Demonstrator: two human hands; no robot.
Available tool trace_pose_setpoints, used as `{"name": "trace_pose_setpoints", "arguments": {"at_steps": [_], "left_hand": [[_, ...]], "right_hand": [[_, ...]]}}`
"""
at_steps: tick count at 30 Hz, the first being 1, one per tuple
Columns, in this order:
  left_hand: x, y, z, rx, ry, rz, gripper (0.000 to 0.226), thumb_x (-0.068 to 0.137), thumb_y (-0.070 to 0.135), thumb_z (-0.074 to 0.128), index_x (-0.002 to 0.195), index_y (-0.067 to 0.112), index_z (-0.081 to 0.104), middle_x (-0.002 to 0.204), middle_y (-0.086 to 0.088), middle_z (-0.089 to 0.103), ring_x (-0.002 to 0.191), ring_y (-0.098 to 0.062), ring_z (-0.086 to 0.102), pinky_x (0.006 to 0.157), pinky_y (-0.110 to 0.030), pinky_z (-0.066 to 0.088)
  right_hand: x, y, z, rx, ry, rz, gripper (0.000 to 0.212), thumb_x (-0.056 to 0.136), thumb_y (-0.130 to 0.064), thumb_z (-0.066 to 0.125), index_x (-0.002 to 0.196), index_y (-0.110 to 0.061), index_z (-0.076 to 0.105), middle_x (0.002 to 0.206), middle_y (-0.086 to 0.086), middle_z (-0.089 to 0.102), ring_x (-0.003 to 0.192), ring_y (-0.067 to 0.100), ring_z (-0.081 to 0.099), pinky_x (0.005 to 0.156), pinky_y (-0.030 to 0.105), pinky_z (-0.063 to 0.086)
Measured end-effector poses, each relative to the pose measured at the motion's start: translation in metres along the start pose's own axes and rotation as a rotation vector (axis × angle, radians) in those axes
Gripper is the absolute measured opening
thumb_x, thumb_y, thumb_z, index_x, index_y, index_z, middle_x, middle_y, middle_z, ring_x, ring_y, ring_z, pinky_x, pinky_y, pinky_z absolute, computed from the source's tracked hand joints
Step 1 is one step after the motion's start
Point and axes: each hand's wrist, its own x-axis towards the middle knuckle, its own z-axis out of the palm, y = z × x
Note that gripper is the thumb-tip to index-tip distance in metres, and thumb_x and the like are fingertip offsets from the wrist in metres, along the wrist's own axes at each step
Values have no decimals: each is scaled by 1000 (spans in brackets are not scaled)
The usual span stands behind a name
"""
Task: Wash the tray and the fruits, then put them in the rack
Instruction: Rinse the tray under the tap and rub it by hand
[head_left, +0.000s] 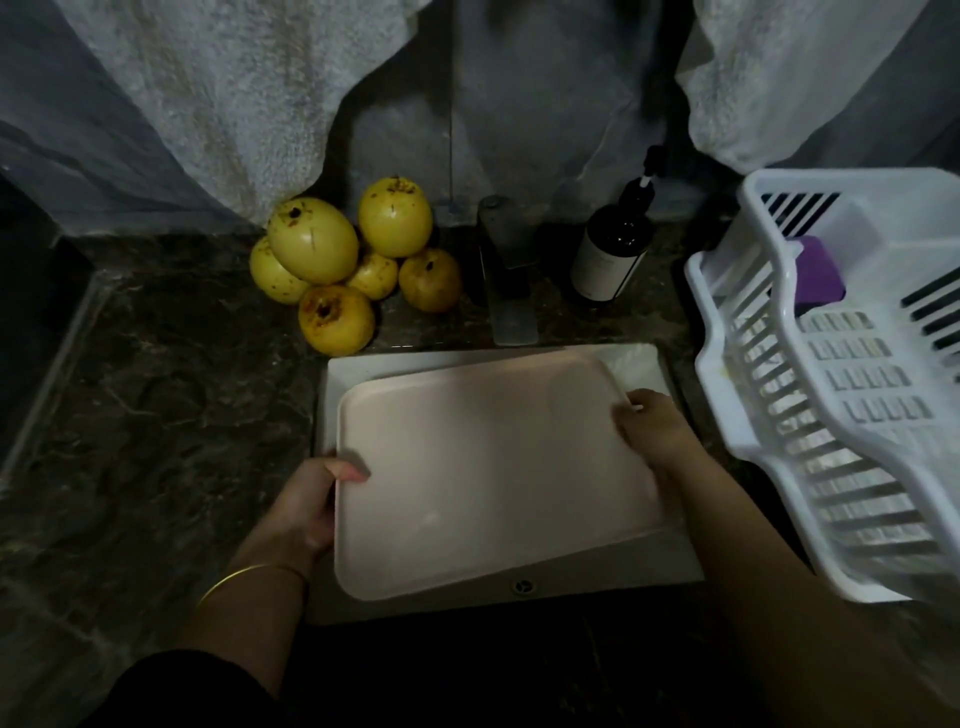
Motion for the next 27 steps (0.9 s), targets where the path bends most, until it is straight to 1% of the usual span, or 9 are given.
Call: {"name": "trace_pose_setpoints", "arguments": {"at_steps": [4,8,11,13,16,18,20,22,27], "left_hand": [[11,5,5,3,-122,-3,30,96,23,48,116,4,59,81,-15,72,65,-26,70,52,-33,57],[13,5,14,51,-128,67,41,98,29,45,131,5,50,88,-12,73,71,-23,71,51,-30,56],[13,4,17,61,-97,51,44,98,32,45,134,7,49,91,-13,73,72,-23,72,52,-30,57],[12,7,18,62,-92,32,45,98,34,45,133,7,51,96,-14,73,78,-25,71,57,-32,57],[11,12,21,60,-93,23,45,97,36,46,132,8,51,99,-16,72,87,-29,68,66,-36,56],[12,15,24,61,-86,28,44,97,36,46,129,6,52,96,-17,72,90,-32,65,72,-40,52],[12,18,29,69,-68,33,42,97,36,46,125,6,55,92,-17,73,91,-34,63,76,-42,49],[13,20,33,68,-47,39,40,96,37,47,121,7,57,95,-18,72,92,-35,63,80,-44,49],[17,23,41,65,-17,28,36,95,39,48,111,8,60,107,-21,67,96,-39,61,89,-48,47]], "right_hand": [[1,3,4,-163,43,65,36,101,-27,36,123,-3,51,125,22,54,109,37,53,89,38,42],[-7,-10,5,-506,85,-32,48,95,-23,47,140,-13,34,139,14,40,126,34,41,99,40,38],[-10,-33,2,-353,347,-240,22,89,-10,51,111,-6,53,120,16,51,110,32,51,81,35,41],[-7,-48,-8,-268,363,-370,12,85,-2,51,96,-6,56,112,16,56,101,34,56,73,31,39],[-4,-63,-34,-211,270,-594,51,82,-4,58,132,-16,53,145,8,41,125,25,47,96,32,43],[-7,-73,-57,-93,483,-678,46,83,-8,58,129,-16,57,137,8,51,123,23,49,99,27,38],[-7,-79,-85,30,746,-634,32,87,-9,54,117,-10,64,121,12,61,113,26,55,90,24,36],[1,-79,-114,99,856,-515,30,91,-14,50,117,-8,64,120,14,61,111,28,56,92,27,36],[48,-71,-156,194,803,-273,38,93,-19,44,127,-11,58,132,10,57,123,25,50,103,30,34]]}}
